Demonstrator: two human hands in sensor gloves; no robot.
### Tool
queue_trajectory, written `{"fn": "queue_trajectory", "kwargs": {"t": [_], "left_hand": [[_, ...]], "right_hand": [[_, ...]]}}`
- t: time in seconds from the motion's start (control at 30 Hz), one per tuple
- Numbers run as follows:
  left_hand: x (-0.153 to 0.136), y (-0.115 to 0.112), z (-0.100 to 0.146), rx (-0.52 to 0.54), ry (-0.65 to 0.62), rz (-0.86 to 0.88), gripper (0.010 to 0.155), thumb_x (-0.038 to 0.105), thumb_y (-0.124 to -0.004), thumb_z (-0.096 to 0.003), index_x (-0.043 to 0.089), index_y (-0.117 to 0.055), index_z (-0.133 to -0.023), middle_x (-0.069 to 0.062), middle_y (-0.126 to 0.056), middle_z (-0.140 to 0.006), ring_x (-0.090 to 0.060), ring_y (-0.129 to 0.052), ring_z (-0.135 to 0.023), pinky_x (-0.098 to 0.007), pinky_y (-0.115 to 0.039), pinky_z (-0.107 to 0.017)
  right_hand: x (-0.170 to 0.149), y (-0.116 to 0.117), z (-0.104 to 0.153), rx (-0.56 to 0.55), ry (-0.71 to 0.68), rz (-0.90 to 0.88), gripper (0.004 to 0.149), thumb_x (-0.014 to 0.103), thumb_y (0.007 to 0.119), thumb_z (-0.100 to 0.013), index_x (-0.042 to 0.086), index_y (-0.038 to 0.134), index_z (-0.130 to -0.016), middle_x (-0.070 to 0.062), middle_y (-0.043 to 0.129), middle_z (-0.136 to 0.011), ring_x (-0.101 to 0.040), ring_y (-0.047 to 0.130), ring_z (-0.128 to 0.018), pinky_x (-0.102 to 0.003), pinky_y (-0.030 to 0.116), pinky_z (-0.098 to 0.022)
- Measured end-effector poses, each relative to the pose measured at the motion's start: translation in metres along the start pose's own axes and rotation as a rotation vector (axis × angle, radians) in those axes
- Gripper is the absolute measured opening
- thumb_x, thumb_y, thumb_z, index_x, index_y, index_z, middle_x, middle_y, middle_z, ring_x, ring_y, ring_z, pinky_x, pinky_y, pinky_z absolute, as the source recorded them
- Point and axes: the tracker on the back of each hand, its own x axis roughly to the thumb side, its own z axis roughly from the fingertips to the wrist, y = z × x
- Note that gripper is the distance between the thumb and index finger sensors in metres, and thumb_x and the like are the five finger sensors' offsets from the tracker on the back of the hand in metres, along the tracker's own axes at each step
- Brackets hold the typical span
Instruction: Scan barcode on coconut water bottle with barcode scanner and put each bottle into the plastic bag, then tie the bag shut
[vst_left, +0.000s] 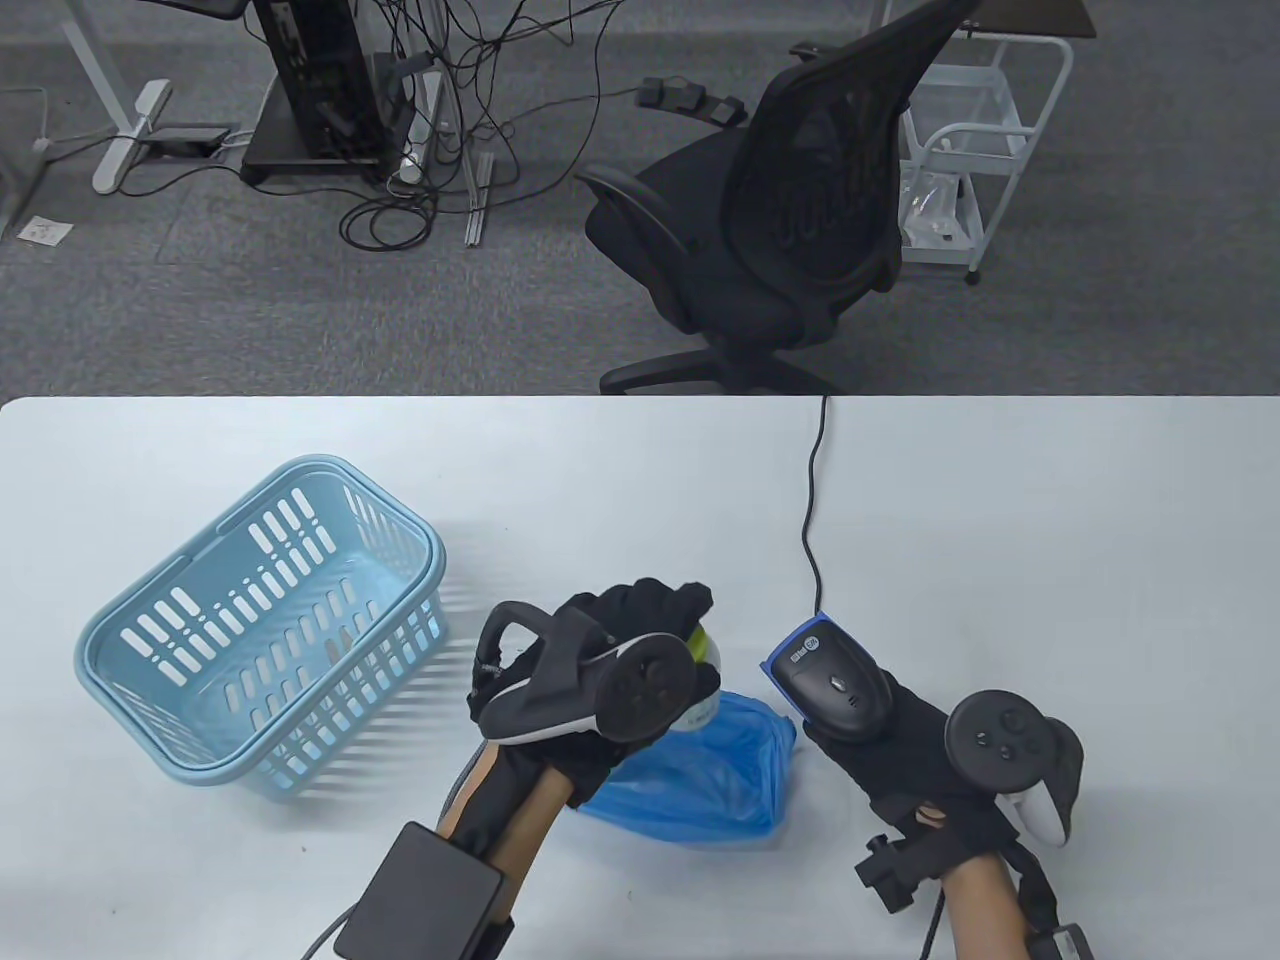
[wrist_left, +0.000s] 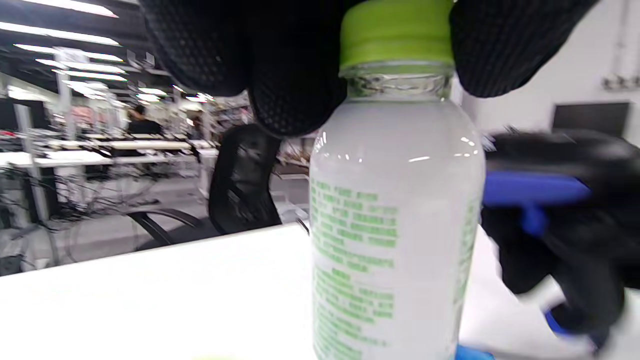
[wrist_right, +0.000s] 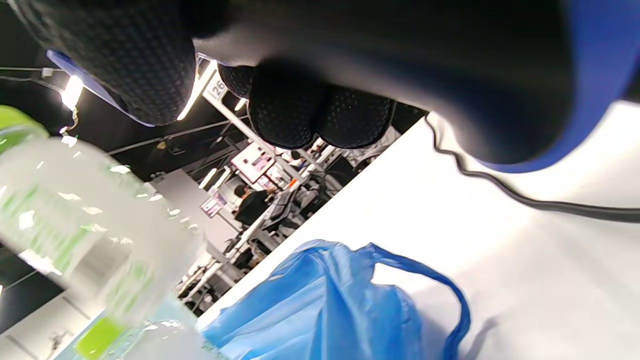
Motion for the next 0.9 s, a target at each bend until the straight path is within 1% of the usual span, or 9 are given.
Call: {"fn": "queue_trajectory", "kwargs": {"t": [0.07,0.17,0.37,0.5,0.67,0.73,0.77,0.83,0.9], "left_hand": [[0.008,-0.015,-0.001,-0.070,-0.046,0.003,0.069,0.054,-0.081,-0.0603,0.019,-0.062,-0.116,-0.004,-0.080,-0.107,-0.023,-0.095,-0.081,-0.054,-0.079,-0.067],[0.015,-0.035,-0.005,-0.117,-0.065,-0.004,0.069,0.053,-0.081,-0.0602,0.019,-0.061,-0.116,-0.004,-0.079,-0.108,-0.023,-0.095,-0.083,-0.054,-0.078,-0.068],[0.022,-0.071,-0.024,-0.141,-0.028,-0.100,0.069,0.052,-0.081,-0.0600,0.019,-0.059,-0.117,-0.004,-0.077,-0.110,-0.024,-0.094,-0.085,-0.055,-0.077,-0.069],[0.019,-0.086,-0.035,-0.141,0.019,-0.104,0.069,0.051,-0.081,-0.0604,0.019,-0.058,-0.117,-0.004,-0.076,-0.111,-0.025,-0.093,-0.087,-0.055,-0.077,-0.069],[0.013,-0.091,-0.040,-0.157,0.060,-0.054,0.069,0.051,-0.079,-0.0612,0.019,-0.055,-0.118,-0.004,-0.073,-0.113,-0.025,-0.091,-0.090,-0.056,-0.075,-0.071],[0.012,-0.091,-0.039,-0.209,0.077,-0.051,0.073,0.052,-0.076,-0.0624,0.019,-0.047,-0.121,-0.004,-0.065,-0.118,-0.028,-0.085,-0.099,-0.058,-0.069,-0.075],[0.012,-0.090,-0.037,-0.207,0.070,-0.049,0.076,0.055,-0.074,-0.0623,0.018,-0.044,-0.122,-0.006,-0.062,-0.121,-0.030,-0.081,-0.103,-0.060,-0.065,-0.077],[0.010,-0.085,-0.029,-0.163,0.082,-0.039,0.080,0.059,-0.070,-0.0623,0.019,-0.039,-0.124,-0.007,-0.054,-0.125,-0.034,-0.072,-0.111,-0.063,-0.058,-0.079],[0.004,-0.080,-0.017,-0.111,0.103,-0.019,0.079,0.059,-0.068,-0.0630,0.020,-0.037,-0.125,-0.008,-0.046,-0.129,-0.037,-0.062,-0.116,-0.065,-0.052,-0.080]], "right_hand": [[-0.003,0.000,0.000,-0.005,0.022,0.003,0.050,0.047,0.084,-0.053,0.022,0.071,-0.095,0.004,0.090,-0.082,-0.024,0.094,-0.078,-0.056,0.071,-0.068],[-0.006,0.000,0.000,-0.008,0.044,0.005,0.050,0.047,0.084,-0.053,0.022,0.071,-0.095,0.004,0.090,-0.082,-0.024,0.094,-0.078,-0.056,0.071,-0.069],[-0.009,0.001,-0.001,-0.009,0.076,0.024,0.051,0.047,0.084,-0.053,0.023,0.071,-0.095,0.003,0.090,-0.083,-0.025,0.094,-0.079,-0.056,0.071,-0.069],[-0.009,0.001,-0.001,-0.007,0.081,0.032,0.051,0.047,0.084,-0.053,0.023,0.070,-0.096,0.003,0.090,-0.083,-0.025,0.093,-0.080,-0.057,0.071,-0.069],[-0.009,0.001,-0.002,-0.003,0.084,0.035,0.050,0.047,0.084,-0.053,0.023,0.071,-0.095,0.003,0.089,-0.084,-0.025,0.093,-0.080,-0.057,0.070,-0.069],[-0.008,0.001,-0.002,0.000,0.087,0.037,0.051,0.047,0.084,-0.053,0.023,0.070,-0.096,0.003,0.089,-0.084,-0.025,0.093,-0.080,-0.057,0.070,-0.070],[-0.008,0.001,-0.002,0.002,0.089,0.038,0.050,0.047,0.084,-0.053,0.023,0.071,-0.096,0.003,0.089,-0.084,-0.025,0.093,-0.080,-0.057,0.070,-0.070],[-0.008,0.001,-0.002,0.003,0.092,0.039,0.051,0.047,0.084,-0.053,0.023,0.069,-0.096,0.003,0.089,-0.085,-0.025,0.093,-0.081,-0.057,0.070,-0.070],[-0.008,0.001,-0.001,0.001,0.093,0.039,0.052,0.047,0.084,-0.053,0.021,0.069,-0.097,0.002,0.089,-0.085,-0.026,0.093,-0.080,-0.057,0.070,-0.070]]}}
